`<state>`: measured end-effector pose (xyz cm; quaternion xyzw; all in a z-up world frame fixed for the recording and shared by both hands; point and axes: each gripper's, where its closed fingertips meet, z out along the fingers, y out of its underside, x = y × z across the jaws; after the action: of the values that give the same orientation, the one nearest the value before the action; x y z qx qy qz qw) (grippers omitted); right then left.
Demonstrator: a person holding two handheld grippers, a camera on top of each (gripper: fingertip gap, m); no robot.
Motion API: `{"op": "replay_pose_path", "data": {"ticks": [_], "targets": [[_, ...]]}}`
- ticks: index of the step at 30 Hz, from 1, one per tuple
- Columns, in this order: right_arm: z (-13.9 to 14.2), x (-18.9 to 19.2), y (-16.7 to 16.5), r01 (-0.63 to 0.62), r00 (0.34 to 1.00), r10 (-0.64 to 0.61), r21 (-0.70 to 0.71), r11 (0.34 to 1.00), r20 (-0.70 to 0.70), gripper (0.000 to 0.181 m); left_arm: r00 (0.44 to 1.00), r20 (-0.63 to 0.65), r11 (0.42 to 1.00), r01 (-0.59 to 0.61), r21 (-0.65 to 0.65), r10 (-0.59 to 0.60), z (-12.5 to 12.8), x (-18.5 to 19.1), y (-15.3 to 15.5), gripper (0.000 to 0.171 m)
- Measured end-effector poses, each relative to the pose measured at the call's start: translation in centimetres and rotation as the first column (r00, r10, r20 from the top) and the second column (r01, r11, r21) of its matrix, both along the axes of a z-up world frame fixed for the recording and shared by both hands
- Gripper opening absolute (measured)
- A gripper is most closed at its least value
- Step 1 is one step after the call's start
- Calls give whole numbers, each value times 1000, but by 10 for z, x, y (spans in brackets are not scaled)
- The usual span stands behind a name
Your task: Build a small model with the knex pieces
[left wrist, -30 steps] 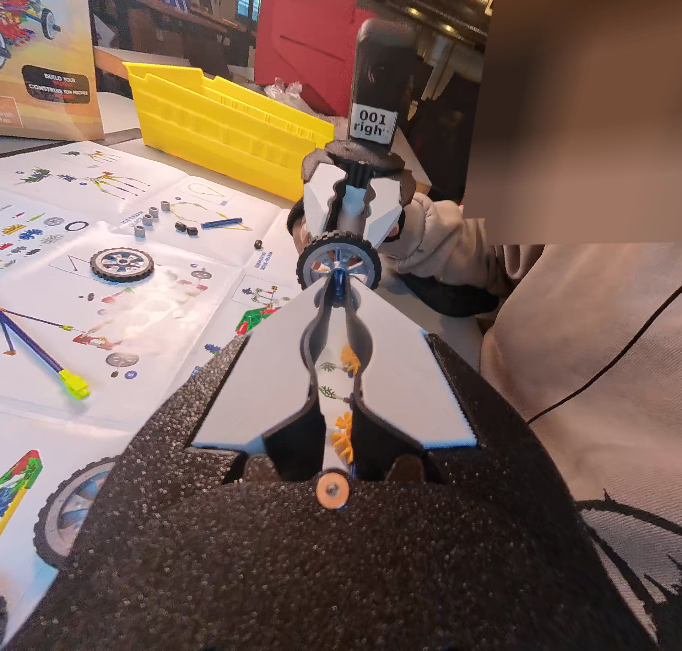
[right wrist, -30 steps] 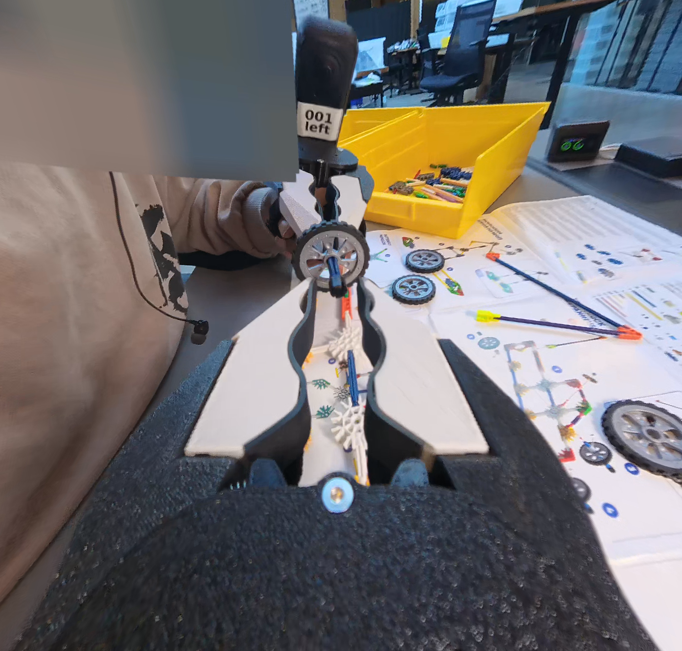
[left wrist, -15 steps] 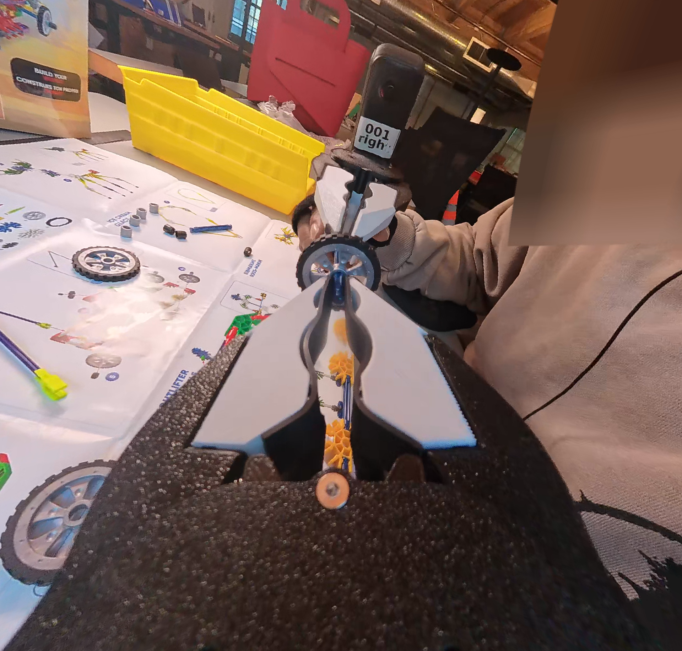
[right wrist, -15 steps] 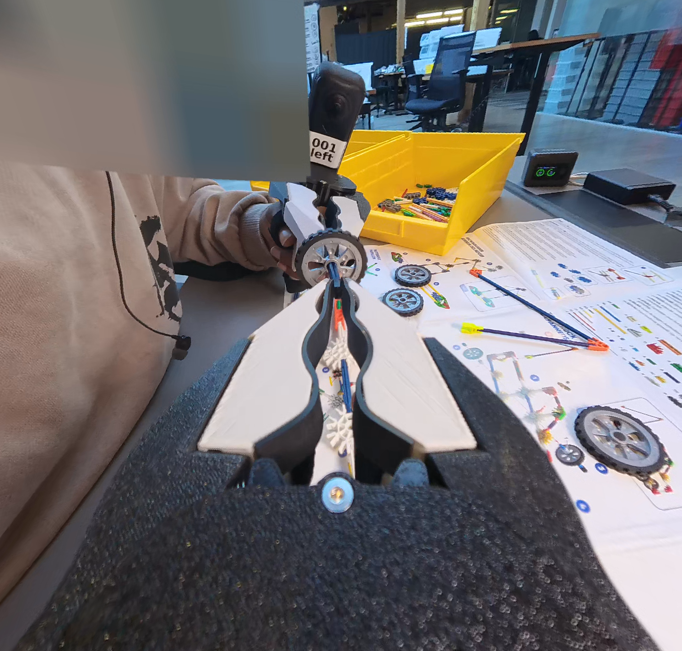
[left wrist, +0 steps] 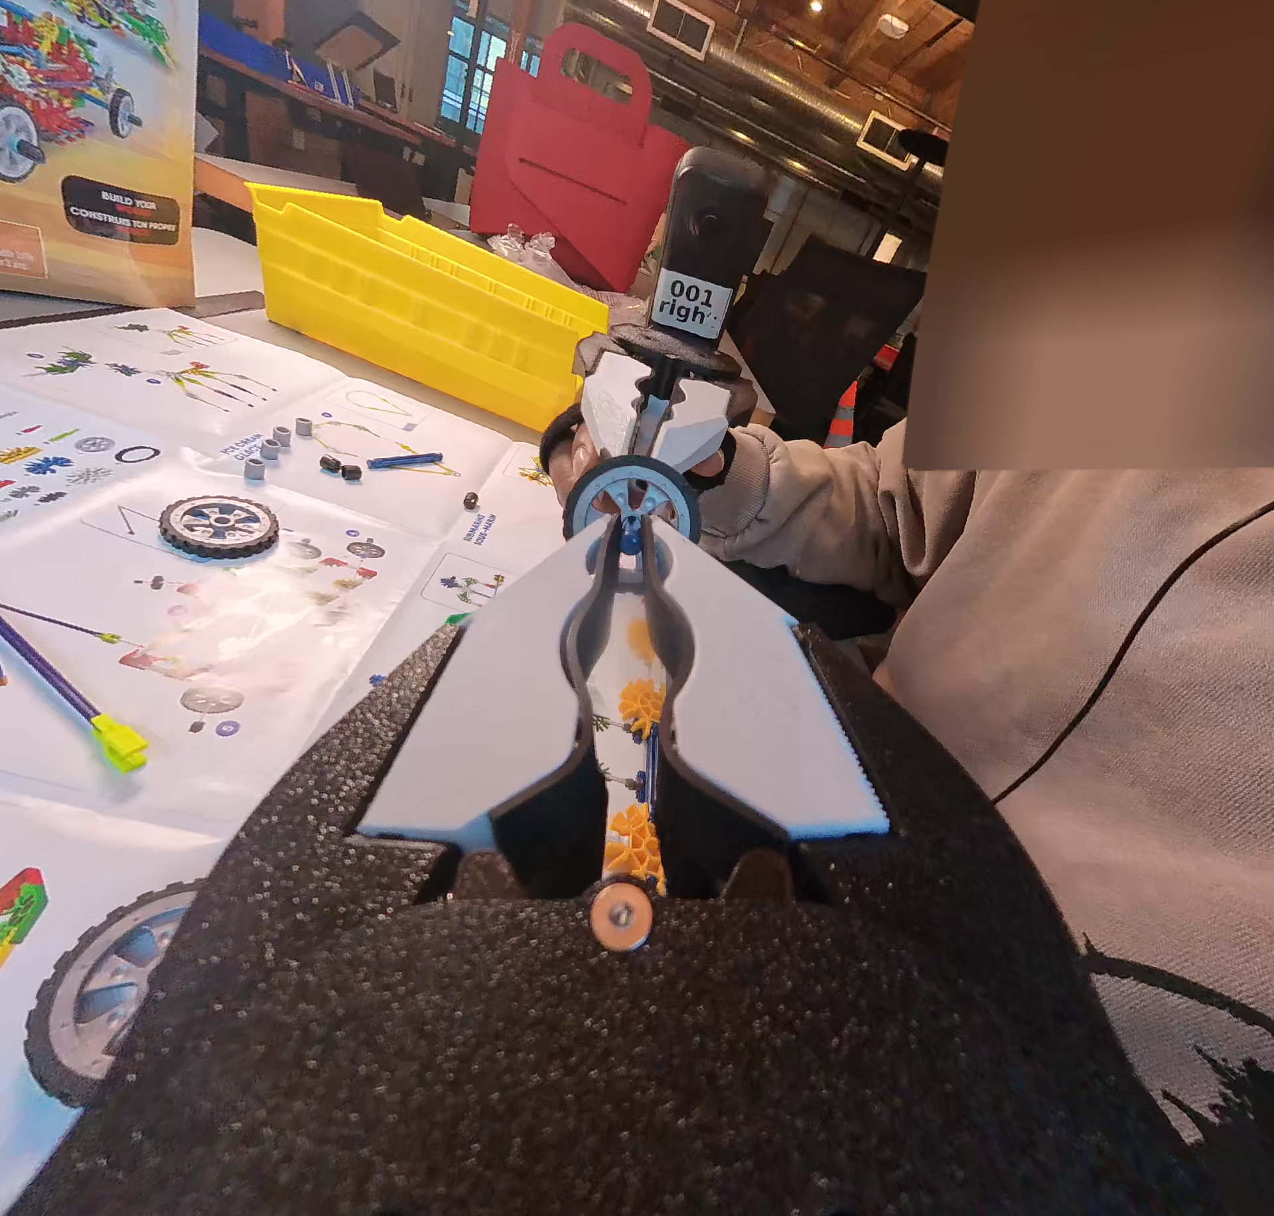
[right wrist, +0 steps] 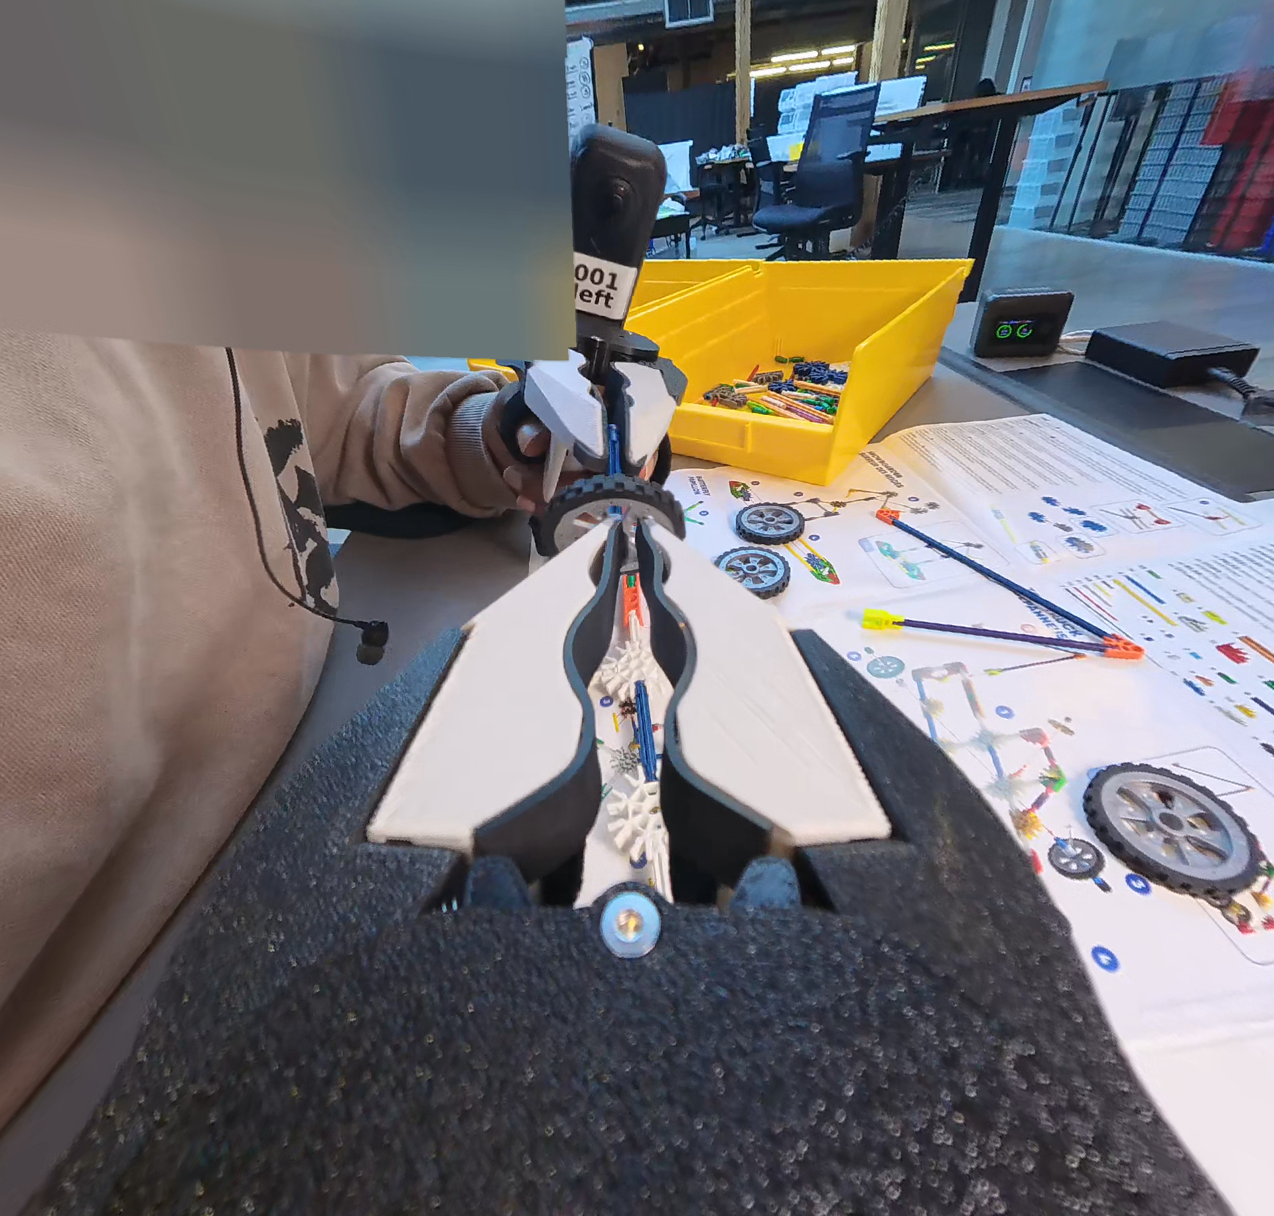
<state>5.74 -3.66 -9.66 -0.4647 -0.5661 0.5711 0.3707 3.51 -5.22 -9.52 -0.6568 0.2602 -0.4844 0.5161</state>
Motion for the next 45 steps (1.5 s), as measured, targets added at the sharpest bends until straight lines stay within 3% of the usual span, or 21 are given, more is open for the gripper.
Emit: {"op": "replay_pose_path", "data": {"ticks": [5, 9, 12, 26, 45], "targets": [[-3, -1, -1, -6, 1000, 6, -9, 1000, 13, 15, 997, 78, 1000, -20, -3, 20, 6, -6, 4, 3], [-3, -3, -5, -8, 1000, 8, 0, 1000, 16, 15, 991, 129, 1000, -18, -5, 19, 10, -7, 4, 2], [-5, -6, -7, 1, 1000, -1, 7, 1000, 21, 8, 993, 116, 1000, 7, -9, -5, 6, -1, 1, 3], [0, 0, -13, -57, 998, 58, -27, 998, 15, 7, 995, -38, 995, 94, -31, -95, -17, 13, -10, 4], [3, -1, -16, -91, 996, 90, -94, 991, -16, 6, 991, -58, 992, 117, -40, -119, -22, 19, -14, 4]]}}
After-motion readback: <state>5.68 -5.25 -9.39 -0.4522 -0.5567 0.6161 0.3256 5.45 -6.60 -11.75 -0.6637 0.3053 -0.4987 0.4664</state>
